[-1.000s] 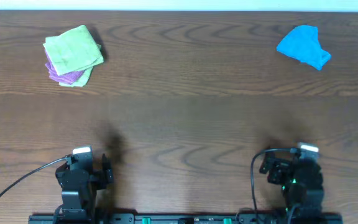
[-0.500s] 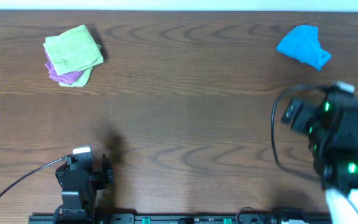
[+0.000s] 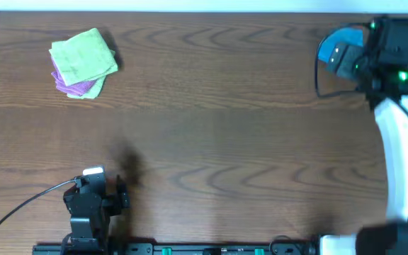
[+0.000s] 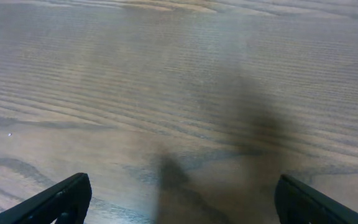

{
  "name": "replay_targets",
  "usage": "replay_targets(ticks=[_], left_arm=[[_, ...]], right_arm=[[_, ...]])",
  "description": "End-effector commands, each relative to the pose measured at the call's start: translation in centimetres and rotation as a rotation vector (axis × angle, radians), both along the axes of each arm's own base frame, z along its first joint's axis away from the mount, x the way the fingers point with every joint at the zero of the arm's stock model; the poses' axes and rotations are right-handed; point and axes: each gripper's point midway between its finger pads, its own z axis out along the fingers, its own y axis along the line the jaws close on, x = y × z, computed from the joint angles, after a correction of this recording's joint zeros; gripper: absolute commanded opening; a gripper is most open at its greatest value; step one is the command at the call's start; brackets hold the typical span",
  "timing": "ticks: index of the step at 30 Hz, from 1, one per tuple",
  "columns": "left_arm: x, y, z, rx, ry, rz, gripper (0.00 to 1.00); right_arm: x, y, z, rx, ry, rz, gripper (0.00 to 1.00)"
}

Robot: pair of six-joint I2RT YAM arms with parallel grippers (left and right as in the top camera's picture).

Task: Fold the cloth
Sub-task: 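Reach the right gripper forward to the blue cloth at far right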

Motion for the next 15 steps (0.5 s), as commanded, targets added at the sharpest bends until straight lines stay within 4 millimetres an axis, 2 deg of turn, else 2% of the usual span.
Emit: replay_targets(ticks=[1,5,10,15], left_arm=[[-0.2,0.0,-0.9,0.012,0.027,-0.01,0.95],[-0.2,0.0,-0.9,0.012,0.027,-0.01,0.95],[-0.2,0.0,-0.9,0.012,0.027,-0.01,0.95],[-0.2,0.0,-0.9,0.012,0.027,-0.01,0.95]], right_arm=[[2.1,-0.9,-0.3,0.003,-0.019,-0.016,0.99],[4.5,-1.1,-1.7,0.004,-0.042,-0.013,0.99],[5.0,-1.4,-3.8,-0.026,0.014,0.016,0.99],[7.9,-2.4,-5.0,-0.062,-0.032,0.053,0.99]])
